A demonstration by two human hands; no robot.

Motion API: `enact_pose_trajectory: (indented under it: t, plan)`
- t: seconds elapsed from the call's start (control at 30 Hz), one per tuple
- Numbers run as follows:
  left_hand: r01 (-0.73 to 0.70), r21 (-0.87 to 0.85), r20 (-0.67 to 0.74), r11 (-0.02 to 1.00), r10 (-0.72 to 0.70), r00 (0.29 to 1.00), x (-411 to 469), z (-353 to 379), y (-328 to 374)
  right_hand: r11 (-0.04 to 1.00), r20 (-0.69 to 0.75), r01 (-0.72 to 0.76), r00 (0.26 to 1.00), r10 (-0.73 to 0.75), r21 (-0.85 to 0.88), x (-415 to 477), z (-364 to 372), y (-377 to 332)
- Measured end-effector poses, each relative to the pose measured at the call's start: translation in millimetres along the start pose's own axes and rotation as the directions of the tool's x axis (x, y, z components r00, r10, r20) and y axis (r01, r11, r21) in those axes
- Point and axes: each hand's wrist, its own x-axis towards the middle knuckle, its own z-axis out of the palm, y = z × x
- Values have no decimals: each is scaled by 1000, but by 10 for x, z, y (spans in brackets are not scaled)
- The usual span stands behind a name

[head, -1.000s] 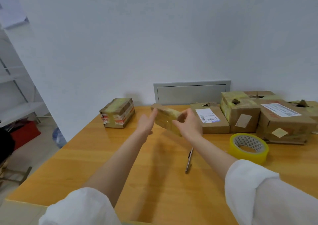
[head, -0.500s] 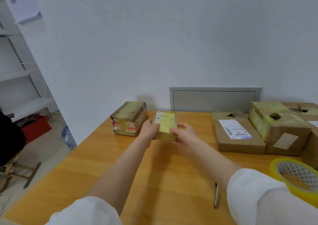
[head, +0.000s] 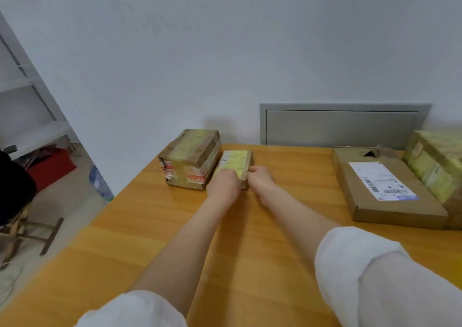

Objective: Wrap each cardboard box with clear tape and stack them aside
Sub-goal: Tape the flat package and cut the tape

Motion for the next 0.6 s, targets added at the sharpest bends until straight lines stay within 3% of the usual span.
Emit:
enact_pose_trajectory:
  t: [0.27,0.6]
  plan:
    - [64,58,45,996,-66,997,44,-71,16,947,-70,45,995,-71,-319,-127,-232,151]
    - [-187,-15,105,982,187,977,-548,-87,1111,840,-157,95,965,-209,-535,-1040,-1218,388]
